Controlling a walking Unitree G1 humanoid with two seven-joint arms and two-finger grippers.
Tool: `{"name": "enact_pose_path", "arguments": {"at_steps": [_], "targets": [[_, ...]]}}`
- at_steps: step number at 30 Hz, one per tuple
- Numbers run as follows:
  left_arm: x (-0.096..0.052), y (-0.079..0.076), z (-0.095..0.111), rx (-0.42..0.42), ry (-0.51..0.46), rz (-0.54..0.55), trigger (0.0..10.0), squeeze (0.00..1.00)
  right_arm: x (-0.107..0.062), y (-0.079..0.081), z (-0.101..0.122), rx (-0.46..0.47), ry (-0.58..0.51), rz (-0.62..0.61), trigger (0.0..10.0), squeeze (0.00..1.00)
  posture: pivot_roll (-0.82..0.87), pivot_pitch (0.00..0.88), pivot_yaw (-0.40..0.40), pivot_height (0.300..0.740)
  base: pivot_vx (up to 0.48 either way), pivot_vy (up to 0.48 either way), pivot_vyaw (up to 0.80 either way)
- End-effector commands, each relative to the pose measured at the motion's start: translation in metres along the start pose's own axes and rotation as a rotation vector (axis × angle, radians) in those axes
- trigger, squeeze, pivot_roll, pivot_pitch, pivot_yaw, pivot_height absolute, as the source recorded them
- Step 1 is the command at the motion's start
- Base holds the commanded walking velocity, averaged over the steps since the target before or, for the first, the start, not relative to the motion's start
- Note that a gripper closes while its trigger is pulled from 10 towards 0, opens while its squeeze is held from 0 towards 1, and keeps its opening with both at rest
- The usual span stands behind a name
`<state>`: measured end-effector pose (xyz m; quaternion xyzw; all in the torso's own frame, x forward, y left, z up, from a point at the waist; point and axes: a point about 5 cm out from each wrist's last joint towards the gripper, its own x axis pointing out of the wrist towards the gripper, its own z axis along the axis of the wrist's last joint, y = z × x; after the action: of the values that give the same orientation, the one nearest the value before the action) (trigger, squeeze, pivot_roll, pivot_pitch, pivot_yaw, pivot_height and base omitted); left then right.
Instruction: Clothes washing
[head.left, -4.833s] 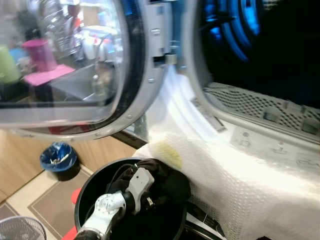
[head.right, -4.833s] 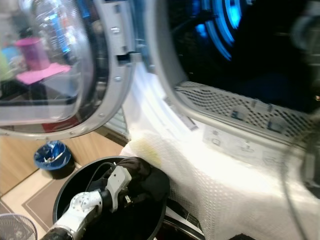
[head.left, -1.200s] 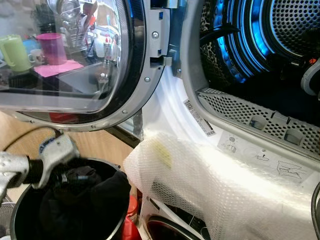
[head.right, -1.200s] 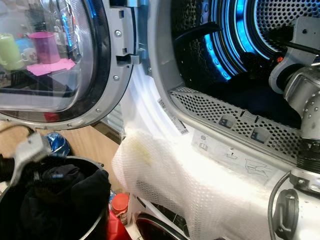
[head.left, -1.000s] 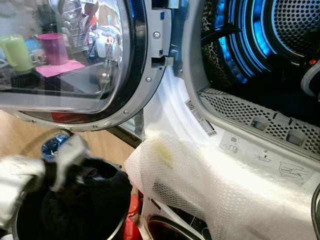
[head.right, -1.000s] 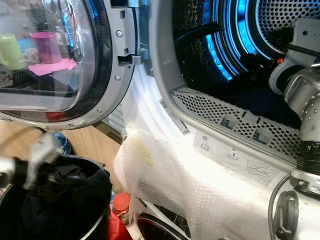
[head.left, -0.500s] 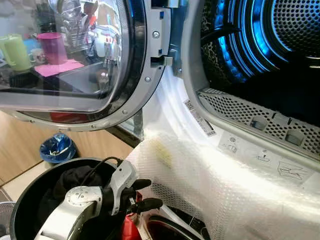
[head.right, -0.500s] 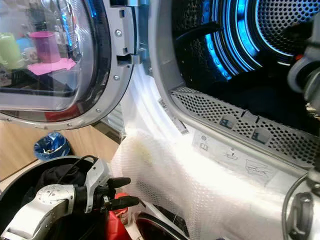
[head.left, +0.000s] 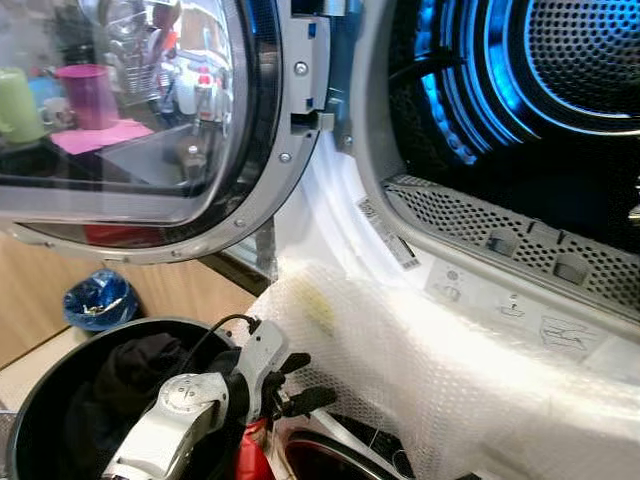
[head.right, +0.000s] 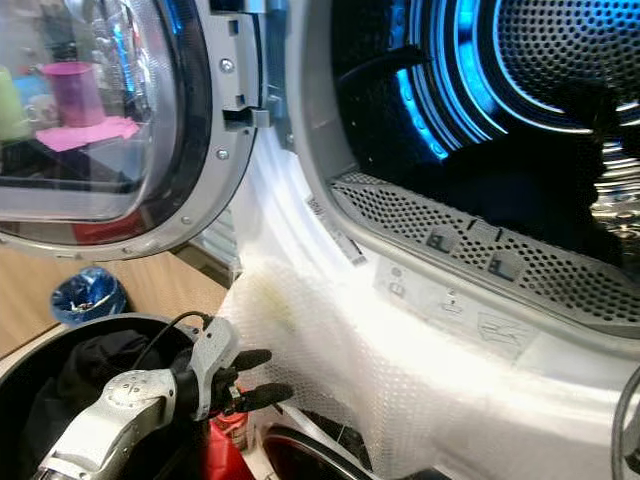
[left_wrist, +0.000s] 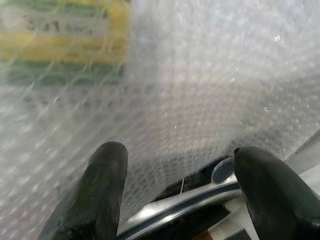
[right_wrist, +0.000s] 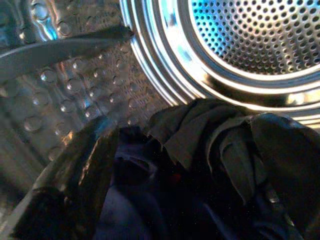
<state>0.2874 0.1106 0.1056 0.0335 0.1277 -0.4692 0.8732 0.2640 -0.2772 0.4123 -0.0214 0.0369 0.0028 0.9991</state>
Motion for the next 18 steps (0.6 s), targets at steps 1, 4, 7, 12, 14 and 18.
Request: {"name": "enact_pose_path", "arguments": {"at_steps": [1, 4, 7, 12, 14, 18], "targets": [[0.002, 0.002, 0.000, 0.008, 0.000, 0.014, 10.0, 0.00, -0.015, 0.000, 0.011, -0.005, -0.041, -0.003, 10.0, 0.00, 0.00, 0.000, -0.135, 0.740, 0.000, 0.000, 0.00], [0.006, 0.000, 0.000, 0.005, -0.009, 0.009, 10.0, 0.00, -0.026, -0.003, 0.010, -0.028, -0.065, -0.002, 10.0, 0.00, 0.00, 0.000, -0.136, 0.740, 0.000, 0.000, 0.00], [0.008, 0.000, -0.001, 0.002, -0.016, 0.007, 10.0, 0.00, -0.039, 0.006, 0.004, -0.084, -0.122, 0.109, 10.0, 0.00, 0.00, 0.000, -0.134, 0.740, 0.000, 0.000, 0.00], [0.008, 0.004, -0.001, 0.014, -0.010, 0.012, 10.0, 0.00, -0.063, 0.044, -0.030, -0.242, -0.151, 0.451, 10.0, 0.00, 0.00, 0.000, -0.117, 0.740, 0.000, 0.000, 0.00], [0.008, 0.006, -0.001, 0.018, -0.004, 0.007, 10.0, 0.00, -0.071, 0.055, -0.042, -0.244, -0.156, 0.591, 10.0, 0.00, 0.00, 0.000, -0.115, 0.740, 0.000, 0.000, 0.00], [0.010, 0.005, 0.000, 0.032, 0.001, -0.017, 10.0, 0.00, -0.085, 0.079, -0.076, -0.183, -0.150, 0.897, 10.0, 0.00, -0.01, 0.000, -0.102, 0.740, 0.000, 0.000, 0.00]]}}
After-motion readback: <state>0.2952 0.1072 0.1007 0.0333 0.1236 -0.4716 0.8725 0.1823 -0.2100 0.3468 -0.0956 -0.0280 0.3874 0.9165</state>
